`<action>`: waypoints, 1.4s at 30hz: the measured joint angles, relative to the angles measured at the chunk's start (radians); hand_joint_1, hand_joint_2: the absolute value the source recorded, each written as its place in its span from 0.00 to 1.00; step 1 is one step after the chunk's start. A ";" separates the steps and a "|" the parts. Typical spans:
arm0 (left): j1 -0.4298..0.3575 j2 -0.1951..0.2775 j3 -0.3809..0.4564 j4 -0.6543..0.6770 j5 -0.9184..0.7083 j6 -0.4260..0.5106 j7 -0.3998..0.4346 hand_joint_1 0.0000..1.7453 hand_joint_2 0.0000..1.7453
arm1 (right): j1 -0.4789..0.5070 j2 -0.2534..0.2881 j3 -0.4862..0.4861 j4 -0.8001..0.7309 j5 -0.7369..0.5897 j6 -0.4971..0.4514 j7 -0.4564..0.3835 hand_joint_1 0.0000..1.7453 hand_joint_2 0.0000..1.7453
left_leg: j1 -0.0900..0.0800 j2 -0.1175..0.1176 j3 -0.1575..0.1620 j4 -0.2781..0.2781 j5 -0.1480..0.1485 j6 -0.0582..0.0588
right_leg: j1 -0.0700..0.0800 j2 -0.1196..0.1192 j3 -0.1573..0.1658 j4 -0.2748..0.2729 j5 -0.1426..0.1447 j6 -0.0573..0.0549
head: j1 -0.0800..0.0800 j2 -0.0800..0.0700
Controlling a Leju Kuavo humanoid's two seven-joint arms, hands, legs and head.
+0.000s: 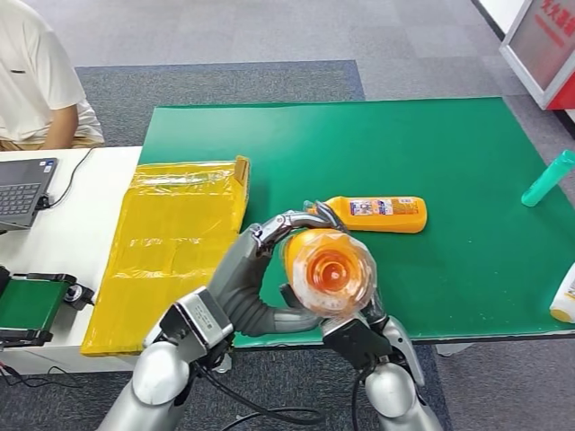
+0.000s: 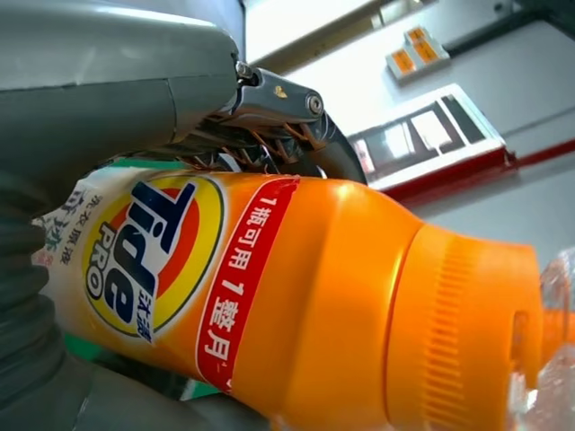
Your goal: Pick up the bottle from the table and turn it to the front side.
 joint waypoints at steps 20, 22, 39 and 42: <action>0.106 0.010 0.256 -0.091 -0.373 0.117 0.039 1.00 1.00 | 0.065 -0.002 -0.117 -0.208 0.016 0.031 0.029 0.00 1.00 | 0.000 0.000 0.000 0.000 0.000 0.000 | 0.000 0.000 0.000 0.000 0.000 0.000 | 0.000 0.000; 0.109 0.010 0.294 -0.091 -0.401 0.116 0.040 1.00 1.00 | 0.072 -0.002 -0.126 -0.230 0.018 0.037 0.028 0.00 1.00 | 0.000 0.000 0.000 0.000 0.000 0.000 | 0.000 0.000 0.000 0.000 0.000 0.000 | 0.000 0.000; 0.097 0.012 0.511 0.051 -1.051 0.154 0.124 1.00 1.00 | 0.092 -0.002 -0.194 -0.449 0.035 0.059 0.004 0.00 1.00 | 0.000 0.000 0.000 0.000 0.000 0.000 | 0.000 0.000 -0.001 0.000 0.000 0.000 | 0.000 0.000; 0.083 0.016 0.535 0.108 -1.128 0.165 0.136 1.00 1.00 | 0.091 -0.002 -0.206 -0.489 0.046 0.063 -0.004 0.00 1.00 | 0.000 0.000 0.000 0.000 0.000 0.000 | 0.000 0.000 -0.001 0.000 0.000 0.000 | 0.000 0.000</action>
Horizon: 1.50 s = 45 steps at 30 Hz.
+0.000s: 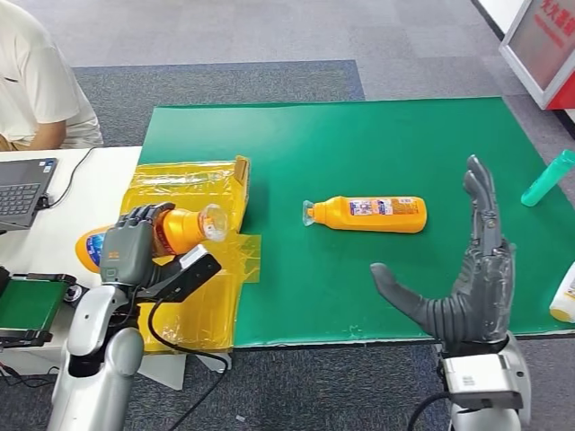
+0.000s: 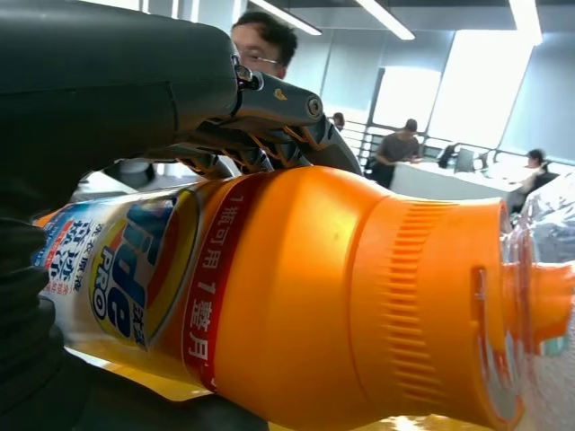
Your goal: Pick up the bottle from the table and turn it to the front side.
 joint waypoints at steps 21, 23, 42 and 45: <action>-0.156 0.147 -0.190 0.322 -0.169 0.027 0.120 1.00 1.00 | -0.016 -0.010 -0.012 -0.110 -0.002 0.020 -0.053 0.00 1.00 | 0.000 0.000 0.000 0.000 0.001 0.000 | 0.000 0.000 0.000 0.000 0.001 0.000 | 0.000 0.000; -0.167 0.148 -0.211 0.339 -0.169 0.016 0.113 1.00 1.00 | -0.020 -0.010 -0.012 -0.111 -0.002 0.020 -0.057 0.00 1.00 | 0.000 0.000 0.000 0.000 0.001 0.000 | 0.000 0.000 0.000 0.000 0.001 0.000 | 0.000 0.000; -0.189 0.090 -0.295 0.446 -0.169 0.007 0.090 1.00 1.00 | -0.019 -0.018 -0.011 -0.130 0.004 0.011 -0.080 0.00 1.00 | 0.000 0.000 0.000 0.000 0.001 0.000 | 0.000 0.000 0.000 0.000 0.001 0.000 | 0.000 0.000; -0.189 0.076 -0.280 0.456 -0.169 -0.009 0.088 1.00 1.00 | -0.017 -0.019 -0.012 -0.130 0.004 0.009 -0.080 0.00 1.00 | 0.000 0.000 0.000 0.000 0.001 0.000 | 0.000 0.000 0.000 0.000 0.001 0.000 | 0.000 0.000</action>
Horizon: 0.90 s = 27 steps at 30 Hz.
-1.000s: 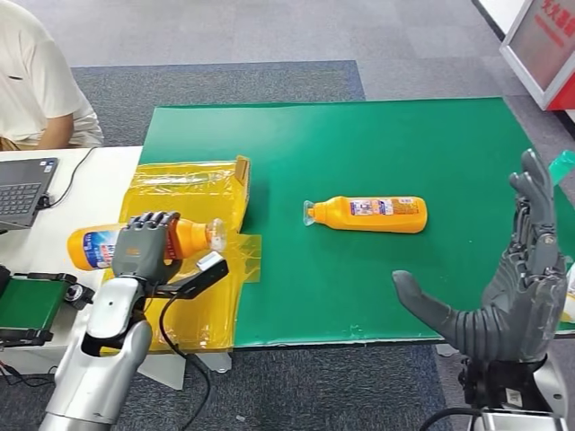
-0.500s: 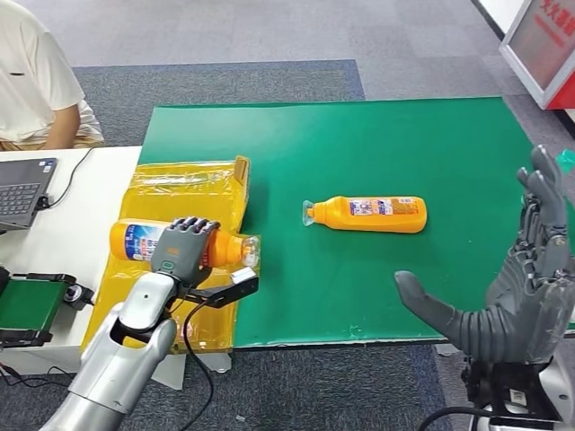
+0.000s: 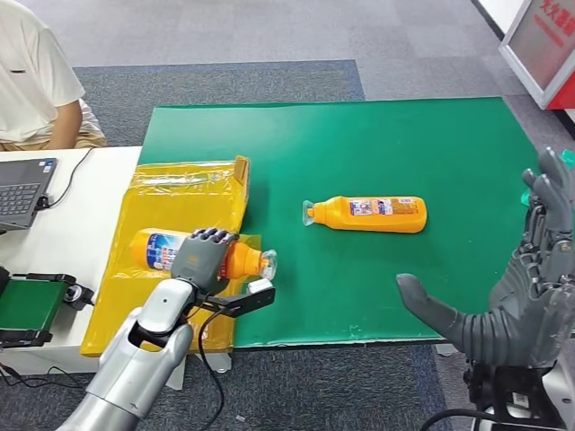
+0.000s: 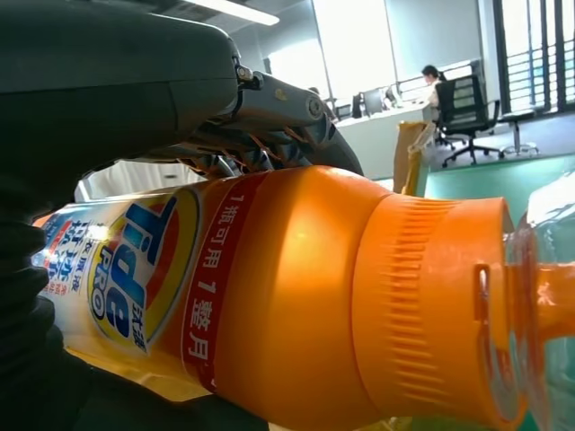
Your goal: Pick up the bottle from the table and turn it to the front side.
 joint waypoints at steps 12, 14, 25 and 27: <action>-0.004 -0.040 0.105 0.037 0.000 -0.018 -0.001 0.00 0.00 | 0.009 0.000 -0.002 -0.006 0.007 0.001 -0.001 0.00 1.00 | 0.000 0.000 0.000 0.000 0.000 0.000 | 0.000 0.000 0.000 0.000 0.000 0.000 | 0.000 0.000; -0.006 -0.049 0.120 0.043 0.000 -0.018 -0.001 0.00 0.00 | 0.010 0.000 -0.002 -0.007 0.007 0.002 0.001 0.00 1.00 | 0.000 0.000 0.000 0.000 0.000 0.000 | 0.000 0.000 0.000 0.000 0.000 0.000 | 0.000 0.000; -0.009 -0.074 0.186 0.066 0.000 -0.014 -0.009 0.00 0.00 | 0.015 0.000 -0.008 -0.007 0.006 0.006 0.007 0.00 1.00 | 0.000 0.000 0.000 0.000 0.000 0.000 | 0.000 0.000 0.000 0.000 0.000 0.000 | 0.000 0.000; -0.009 -0.077 0.194 0.067 0.001 -0.014 -0.012 0.00 0.00 | 0.016 0.000 -0.010 -0.007 0.007 0.006 0.006 0.00 1.00 | 0.000 0.000 0.000 0.000 0.000 0.000 | 0.000 0.000 0.000 0.000 0.000 0.000 | 0.000 0.000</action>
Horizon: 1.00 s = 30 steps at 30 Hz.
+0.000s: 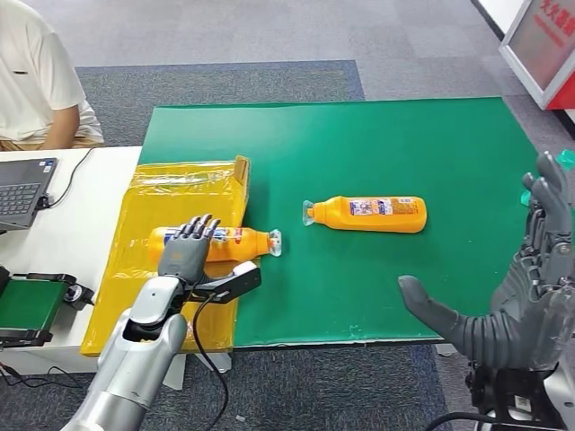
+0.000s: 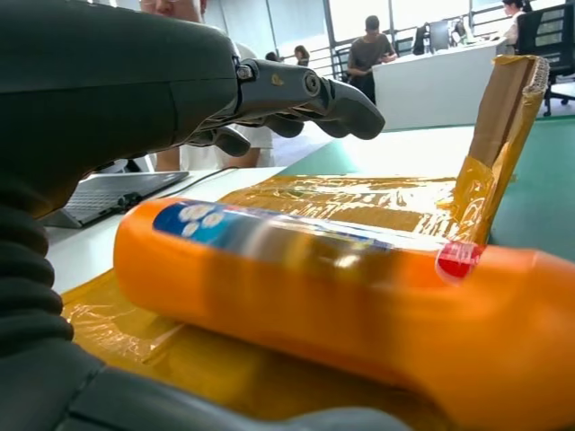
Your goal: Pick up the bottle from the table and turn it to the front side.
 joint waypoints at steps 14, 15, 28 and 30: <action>0.041 -0.064 0.136 -0.113 0.388 -0.066 -0.143 0.00 0.00 | 0.028 0.000 -0.013 -0.008 0.016 -0.002 0.011 0.00 1.00 | 0.000 0.000 0.000 0.000 0.000 0.000 | 0.000 0.000 0.000 0.000 0.000 0.000 | 0.000 0.000; 0.045 -0.073 0.150 -0.128 0.468 -0.104 -0.143 0.00 0.00 | 0.029 0.000 -0.016 -0.008 0.011 0.001 0.012 0.00 1.00 | 0.000 0.000 0.000 0.000 0.000 0.000 | 0.000 0.000 0.000 0.000 0.000 0.000 | 0.000 0.000; 0.109 -0.100 0.226 -0.262 0.853 -0.250 -0.126 0.00 1.00 | 0.032 0.000 -0.046 -0.005 -0.018 0.035 0.008 0.00 1.00 | 0.000 0.000 0.000 0.000 0.000 0.000 | 0.000 0.000 0.001 0.000 0.000 0.000 | 0.000 0.000; 0.135 -0.095 0.227 -0.304 0.946 -0.273 -0.125 0.00 1.00 | 0.032 0.000 -0.050 -0.001 -0.020 0.042 0.008 0.00 1.00 | 0.000 0.000 0.000 0.000 0.000 0.000 | 0.000 0.000 0.001 0.000 0.000 0.000 | 0.000 0.000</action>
